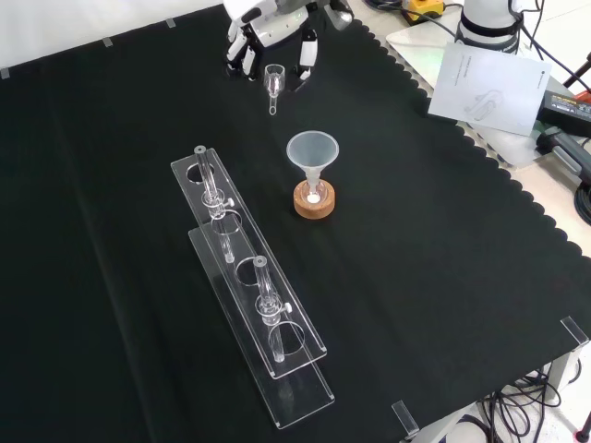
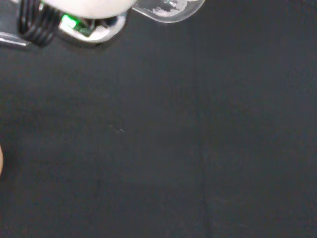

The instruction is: Put the weighing funnel back on the table.

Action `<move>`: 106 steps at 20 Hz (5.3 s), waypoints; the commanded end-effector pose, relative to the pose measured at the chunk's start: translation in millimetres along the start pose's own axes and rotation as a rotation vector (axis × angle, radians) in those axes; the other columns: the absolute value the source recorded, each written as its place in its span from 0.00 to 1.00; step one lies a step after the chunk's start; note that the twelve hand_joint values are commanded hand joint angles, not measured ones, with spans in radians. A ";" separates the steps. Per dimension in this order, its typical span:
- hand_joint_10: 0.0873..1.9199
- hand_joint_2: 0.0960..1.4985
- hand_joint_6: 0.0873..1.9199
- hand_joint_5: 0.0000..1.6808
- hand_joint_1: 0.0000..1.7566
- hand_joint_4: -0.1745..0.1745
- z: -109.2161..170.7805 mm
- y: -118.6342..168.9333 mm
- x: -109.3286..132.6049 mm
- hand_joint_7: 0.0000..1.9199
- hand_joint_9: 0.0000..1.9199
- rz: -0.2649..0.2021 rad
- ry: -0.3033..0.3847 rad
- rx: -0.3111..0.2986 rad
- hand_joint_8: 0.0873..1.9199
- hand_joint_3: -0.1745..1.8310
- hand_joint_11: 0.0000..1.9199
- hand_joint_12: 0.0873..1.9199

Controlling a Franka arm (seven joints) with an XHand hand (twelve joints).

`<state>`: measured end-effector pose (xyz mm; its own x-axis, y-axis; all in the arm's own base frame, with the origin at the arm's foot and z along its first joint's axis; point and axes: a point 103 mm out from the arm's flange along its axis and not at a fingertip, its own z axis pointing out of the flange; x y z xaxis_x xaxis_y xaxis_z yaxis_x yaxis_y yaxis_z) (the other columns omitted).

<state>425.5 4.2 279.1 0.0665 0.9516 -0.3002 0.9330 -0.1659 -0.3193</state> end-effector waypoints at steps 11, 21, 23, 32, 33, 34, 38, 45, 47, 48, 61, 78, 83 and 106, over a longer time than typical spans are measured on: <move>0.09 0.39 0.35 0.74 0.64 1.00 19.4 24.1 -40.3 0.28 0.51 0.007 0.111 -0.019 0.31 0.43 0.42 0.51; 0.09 0.39 0.35 0.74 0.64 1.00 40.9 72.3 -33.0 0.28 0.51 0.004 0.054 0.018 0.31 0.43 0.42 0.51; 0.09 0.39 0.35 0.74 0.64 1.00 44.7 82.2 -33.3 0.28 0.51 0.000 0.048 0.030 0.31 0.43 0.42 0.51; 0.09 0.39 0.35 0.74 0.64 1.00 60.2 123.2 -28.0 0.28 0.51 -0.027 0.020 0.070 0.31 0.43 0.42 0.51; 0.09 0.39 0.35 0.74 0.64 1.00 60.5 127.0 -27.9 0.28 0.51 -0.028 0.013 0.072 0.31 0.43 0.42 0.51; 0.09 0.39 0.35 0.74 0.64 1.00 60.5 130.8 -26.2 0.28 0.51 -0.028 0.012 0.075 0.31 0.43 0.42 0.51; 0.09 0.40 0.35 0.74 0.64 1.00 66.2 146.4 -23.5 0.28 0.51 -0.033 0.002 0.088 0.31 0.43 0.42 0.51; 0.09 0.40 0.35 0.74 0.64 1.00 81.8 164.9 -25.1 0.28 0.51 -0.040 0.003 0.104 0.31 0.43 0.42 0.51; 0.09 0.40 0.35 0.74 0.64 1.00 87.4 168.6 -27.2 0.28 0.51 -0.042 0.012 0.103 0.31 0.43 0.42 0.51; 0.09 0.40 0.35 0.74 0.64 1.00 90.0 170.4 -27.2 0.28 0.51 -0.044 0.011 0.102 0.31 0.43 0.42 0.51; 0.09 0.40 0.35 0.74 0.64 1.00 113.4 196.6 -12.1 0.28 0.51 -0.077 0.027 0.132 0.31 0.43 0.42 0.51; 0.09 0.40 0.36 0.74 0.64 1.00 126.1 222.3 -12.5 0.28 0.51 -0.087 0.057 0.164 0.31 0.43 0.42 0.51; 0.09 0.40 0.36 0.74 0.64 1.00 130.0 225.3 -19.2 0.28 0.51 -0.090 0.074 0.171 0.31 0.43 0.42 0.51; 0.10 0.54 0.34 0.70 0.62 1.00 136.3 231.2 -6.1 0.26 0.49 -0.119 0.049 0.162 0.33 0.25 0.41 0.52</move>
<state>594.9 -69.7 83.9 -0.0044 0.9737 -0.2278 0.8625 -0.1116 -0.4935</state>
